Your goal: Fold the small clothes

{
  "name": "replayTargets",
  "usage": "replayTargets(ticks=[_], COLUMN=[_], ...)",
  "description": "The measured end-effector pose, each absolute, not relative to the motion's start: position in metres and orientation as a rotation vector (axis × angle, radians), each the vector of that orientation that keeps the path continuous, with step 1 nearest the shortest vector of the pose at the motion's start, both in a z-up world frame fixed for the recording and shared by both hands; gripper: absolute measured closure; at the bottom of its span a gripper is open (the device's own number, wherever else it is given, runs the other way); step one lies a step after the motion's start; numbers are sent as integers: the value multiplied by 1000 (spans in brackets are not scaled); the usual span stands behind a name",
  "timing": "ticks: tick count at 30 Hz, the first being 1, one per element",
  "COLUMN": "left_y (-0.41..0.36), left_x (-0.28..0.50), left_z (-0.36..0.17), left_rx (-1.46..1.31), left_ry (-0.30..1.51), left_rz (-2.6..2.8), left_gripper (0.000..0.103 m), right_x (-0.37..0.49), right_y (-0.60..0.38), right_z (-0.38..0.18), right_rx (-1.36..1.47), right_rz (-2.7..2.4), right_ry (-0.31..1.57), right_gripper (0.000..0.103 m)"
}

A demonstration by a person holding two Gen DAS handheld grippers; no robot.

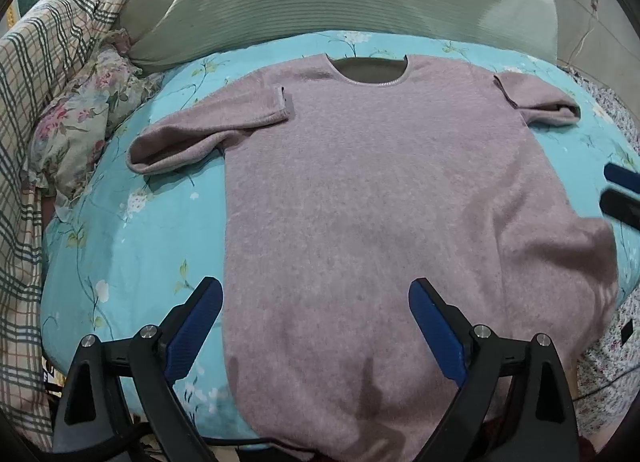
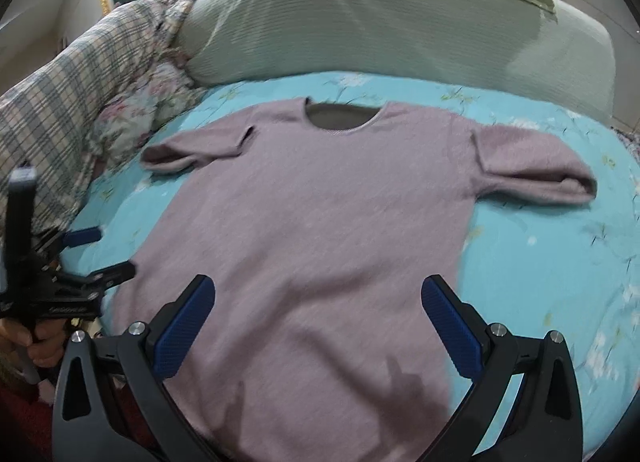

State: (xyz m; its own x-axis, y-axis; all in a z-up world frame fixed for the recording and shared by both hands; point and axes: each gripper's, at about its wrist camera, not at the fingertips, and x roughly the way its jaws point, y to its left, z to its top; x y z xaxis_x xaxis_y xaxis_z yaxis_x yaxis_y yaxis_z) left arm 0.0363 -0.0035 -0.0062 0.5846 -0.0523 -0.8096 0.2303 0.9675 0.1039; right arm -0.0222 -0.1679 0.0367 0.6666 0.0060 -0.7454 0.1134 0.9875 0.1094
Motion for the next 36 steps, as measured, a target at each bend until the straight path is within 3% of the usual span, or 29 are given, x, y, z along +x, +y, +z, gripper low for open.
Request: replayTargets(ticks=[5, 12, 20, 22, 23, 24, 25, 27, 36], left_y=[3, 6, -4, -8, -9, -10, -11, -12, -5], left_x=[69, 117, 152, 158, 160, 162, 163, 165, 161], left_z=[-12, -16, -31, -38, -40, -43, -45, -47, -40], left_rx=[186, 162, 137, 144, 142, 142, 144, 138, 95], left_ry=[965, 973, 1004, 1020, 1025, 1033, 1041, 1043, 1016], left_rz=[-144, -113, -132, -136, -140, -143, -144, -151, -178], left_gripper=[8, 8, 8, 8, 8, 8, 8, 8, 8], right_x=[29, 107, 157, 159, 157, 155, 152, 146, 159], right_y=[-228, -334, -393, -404, -409, -411, -413, -412, -345], right_z=[39, 16, -36, -48, -51, -51, -48, -38, 12], right_rx=[104, 161, 126, 102, 113, 127, 140, 188, 471], right_rz=[-162, -301, -394, -440, -443, -436, -439, -422, -97], right_ry=[820, 868, 999, 1033, 1036, 1024, 1011, 973, 814], right_gripper=[7, 32, 38, 58, 59, 68, 86, 92, 94])
